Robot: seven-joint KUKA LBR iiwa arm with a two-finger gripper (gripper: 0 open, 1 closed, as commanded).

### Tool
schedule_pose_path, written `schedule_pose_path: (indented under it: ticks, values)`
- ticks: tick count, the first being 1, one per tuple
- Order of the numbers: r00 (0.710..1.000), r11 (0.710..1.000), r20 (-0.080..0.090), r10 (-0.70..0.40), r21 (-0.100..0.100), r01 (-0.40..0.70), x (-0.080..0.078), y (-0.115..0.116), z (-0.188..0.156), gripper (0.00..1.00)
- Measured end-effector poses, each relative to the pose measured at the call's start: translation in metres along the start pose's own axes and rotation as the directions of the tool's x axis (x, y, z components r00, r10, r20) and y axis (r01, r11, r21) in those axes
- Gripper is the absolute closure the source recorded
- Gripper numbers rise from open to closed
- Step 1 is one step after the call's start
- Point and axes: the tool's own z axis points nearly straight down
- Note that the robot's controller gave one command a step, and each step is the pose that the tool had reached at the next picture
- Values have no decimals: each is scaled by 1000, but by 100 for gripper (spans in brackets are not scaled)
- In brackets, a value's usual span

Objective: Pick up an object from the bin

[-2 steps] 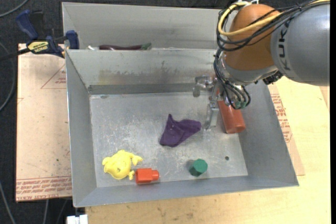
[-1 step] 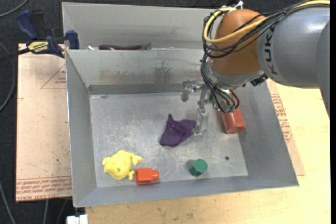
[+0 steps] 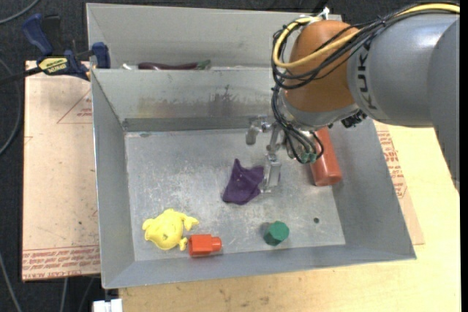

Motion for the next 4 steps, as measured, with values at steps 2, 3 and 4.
schedule_pose_path:
  ticks: [2, 3, 4]
  values:
    - [998, 998, 3, -56, -1, 56, 12, 3, 57, 0]
    - [996, 996, 3, -86, 0, 86, 10, 9, 70, 100]
    - [996, 996, 3, -91, 0, 91, 10, 9, 68, 100]
